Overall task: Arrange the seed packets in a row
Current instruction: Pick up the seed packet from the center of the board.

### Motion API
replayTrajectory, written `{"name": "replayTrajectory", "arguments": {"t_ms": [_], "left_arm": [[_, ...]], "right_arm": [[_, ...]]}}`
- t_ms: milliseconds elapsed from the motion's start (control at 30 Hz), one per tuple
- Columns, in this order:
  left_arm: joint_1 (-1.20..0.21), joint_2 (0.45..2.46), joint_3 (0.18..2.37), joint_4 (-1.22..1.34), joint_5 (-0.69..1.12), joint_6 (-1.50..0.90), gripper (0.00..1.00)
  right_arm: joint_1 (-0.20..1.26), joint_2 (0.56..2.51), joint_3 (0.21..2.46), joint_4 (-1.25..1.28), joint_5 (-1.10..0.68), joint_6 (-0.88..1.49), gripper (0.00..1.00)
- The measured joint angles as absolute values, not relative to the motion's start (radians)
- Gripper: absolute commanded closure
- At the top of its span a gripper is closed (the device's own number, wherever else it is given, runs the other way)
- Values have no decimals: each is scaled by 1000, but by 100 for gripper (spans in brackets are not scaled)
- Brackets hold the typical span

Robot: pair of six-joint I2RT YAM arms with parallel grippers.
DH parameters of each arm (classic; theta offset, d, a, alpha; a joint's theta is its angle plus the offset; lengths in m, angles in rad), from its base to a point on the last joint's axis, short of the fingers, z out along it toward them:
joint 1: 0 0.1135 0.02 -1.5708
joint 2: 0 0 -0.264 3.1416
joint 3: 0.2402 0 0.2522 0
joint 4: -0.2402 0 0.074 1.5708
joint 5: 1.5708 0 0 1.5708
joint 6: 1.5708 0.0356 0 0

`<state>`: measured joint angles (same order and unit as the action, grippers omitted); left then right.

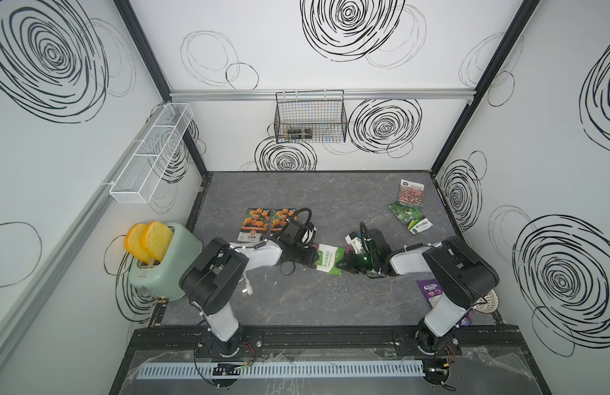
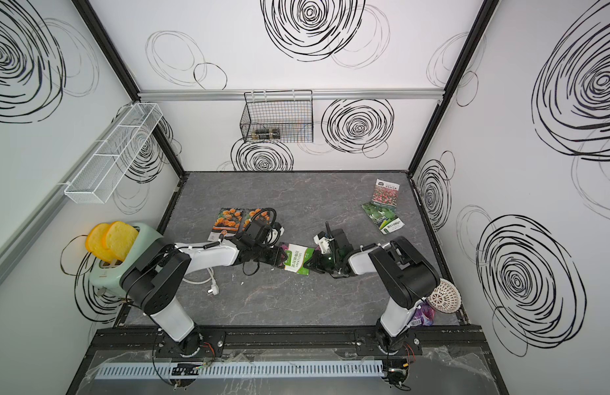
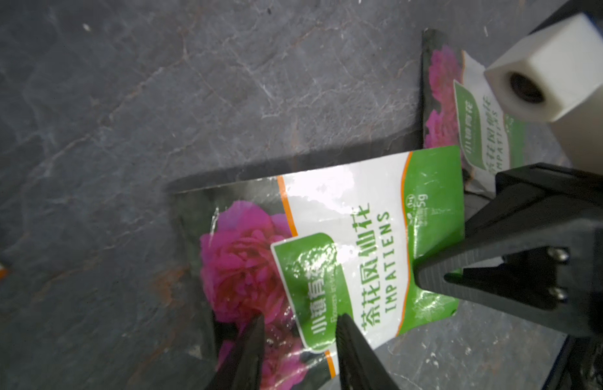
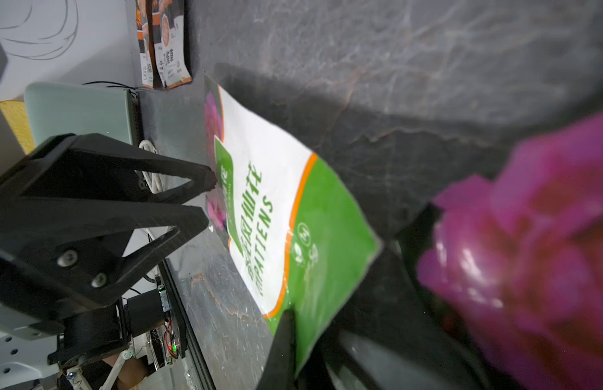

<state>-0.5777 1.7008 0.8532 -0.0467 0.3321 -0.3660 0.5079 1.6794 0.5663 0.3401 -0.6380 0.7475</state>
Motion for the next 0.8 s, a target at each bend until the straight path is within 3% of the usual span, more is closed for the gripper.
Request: {"name": "replayTrajectory", "arguments": {"t_ms": [333,800], "left_arm": [[-509,1460,944,7,427,-617,53],[-558,1398,781,395,493,-1159,44]], "right_arm": [[387,1414,680,213,-617,770,100],[359,1374,676,339,-537,1003,100]]}}
